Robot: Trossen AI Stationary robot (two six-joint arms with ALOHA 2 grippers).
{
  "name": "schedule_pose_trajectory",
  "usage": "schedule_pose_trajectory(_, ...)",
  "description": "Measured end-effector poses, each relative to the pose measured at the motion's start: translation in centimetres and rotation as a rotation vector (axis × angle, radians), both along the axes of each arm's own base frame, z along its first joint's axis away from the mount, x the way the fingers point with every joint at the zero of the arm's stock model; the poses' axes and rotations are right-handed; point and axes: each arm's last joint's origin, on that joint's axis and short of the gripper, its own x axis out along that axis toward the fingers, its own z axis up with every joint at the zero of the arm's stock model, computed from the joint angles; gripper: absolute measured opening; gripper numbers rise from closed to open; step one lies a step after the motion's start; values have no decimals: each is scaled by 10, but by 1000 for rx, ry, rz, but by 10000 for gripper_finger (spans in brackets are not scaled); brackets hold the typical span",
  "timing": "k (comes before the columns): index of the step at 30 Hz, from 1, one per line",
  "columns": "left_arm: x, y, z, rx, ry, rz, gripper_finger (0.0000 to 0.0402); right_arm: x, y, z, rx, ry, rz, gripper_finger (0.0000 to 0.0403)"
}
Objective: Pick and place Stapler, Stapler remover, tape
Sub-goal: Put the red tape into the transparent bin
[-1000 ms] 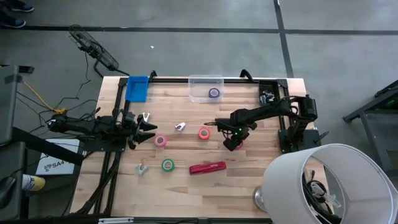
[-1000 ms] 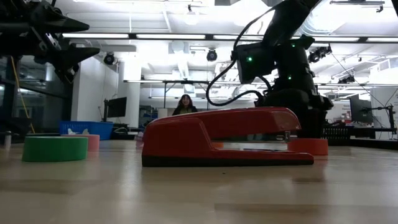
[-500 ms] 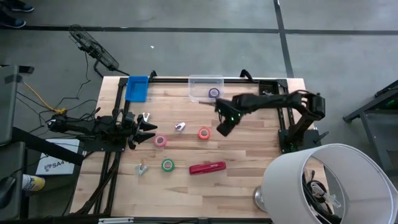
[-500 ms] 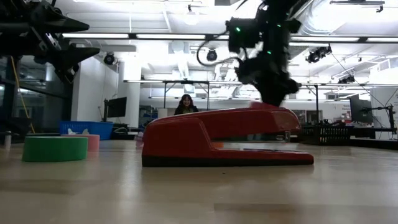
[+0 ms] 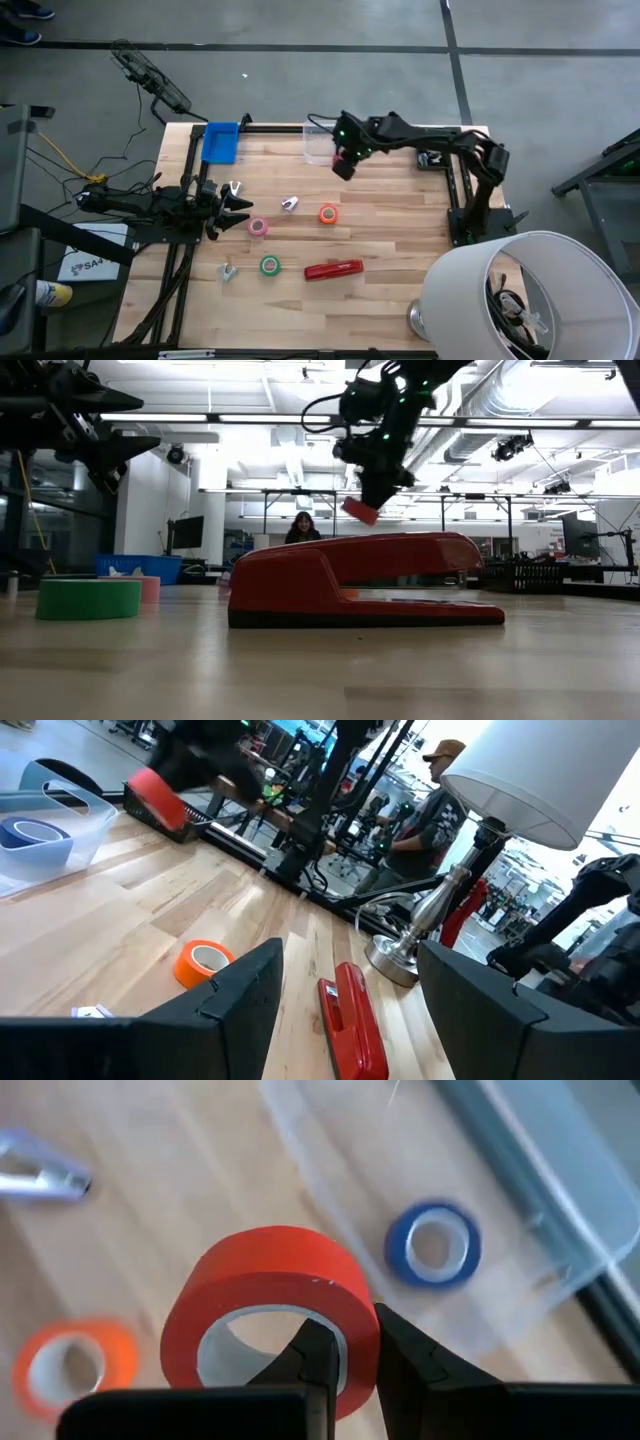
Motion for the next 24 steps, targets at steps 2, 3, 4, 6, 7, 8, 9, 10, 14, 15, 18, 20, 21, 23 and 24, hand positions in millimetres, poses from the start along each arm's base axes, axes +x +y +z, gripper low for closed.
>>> schedule_pose_trajectory(2,0,0,0,0,0,0,229,7,-12,-3,-14,-23,-15,34)
schedule_pose_trajectory(3,0,0,0,0,0,0,229,11,-19,-4,-18,-33,-27,36)
schedule_pose_trajectory(4,0,0,0,0,0,0,229,14,-25,-6,-19,-42,-44,38)
schedule_pose_trajectory(6,0,0,0,0,0,0,229,21,-37,-8,-23,-63,-75,43)
schedule_pose_trajectory(7,0,0,0,0,1,0,229,25,-42,-9,-24,-74,-90,44)
schedule_pose_trajectory(8,0,0,0,0,0,0,229,28,-48,-11,-23,-81,-108,44)
schedule_pose_trajectory(9,0,0,0,0,0,0,229,31,-54,-14,-17,-84,-126,42)
schedule_pose_trajectory(10,0,0,0,0,0,0,229,34,-60,-16,-11,-87,-150,40)
schedule_pose_trajectory(14,0,0,0,0,0,0,229,46,-79,-25,12,-99,-210,36)
schedule_pose_trajectory(15,0,0,0,0,0,0,229,49,-84,-27,12,-101,-219,38)
schedule_pose_trajectory(18,0,0,0,0,0,0,229,58,-95,-34,38,-81,-257,46)
schedule_pose_trajectory(20,0,0,0,0,0,0,229,63,-103,-39,61,-65,-275,48)
schedule_pose_trajectory(21,0,0,0,0,0,0,229,65,-105,-41,79,-59,-283,48)
schedule_pose_trajectory(23,0,0,0,0,0,0,229,69,-110,-45,123,-55,-299,45)
schedule_pose_trajectory(24,0,0,0,0,0,0,229,71,-112,-47,146,-52,-299,43)
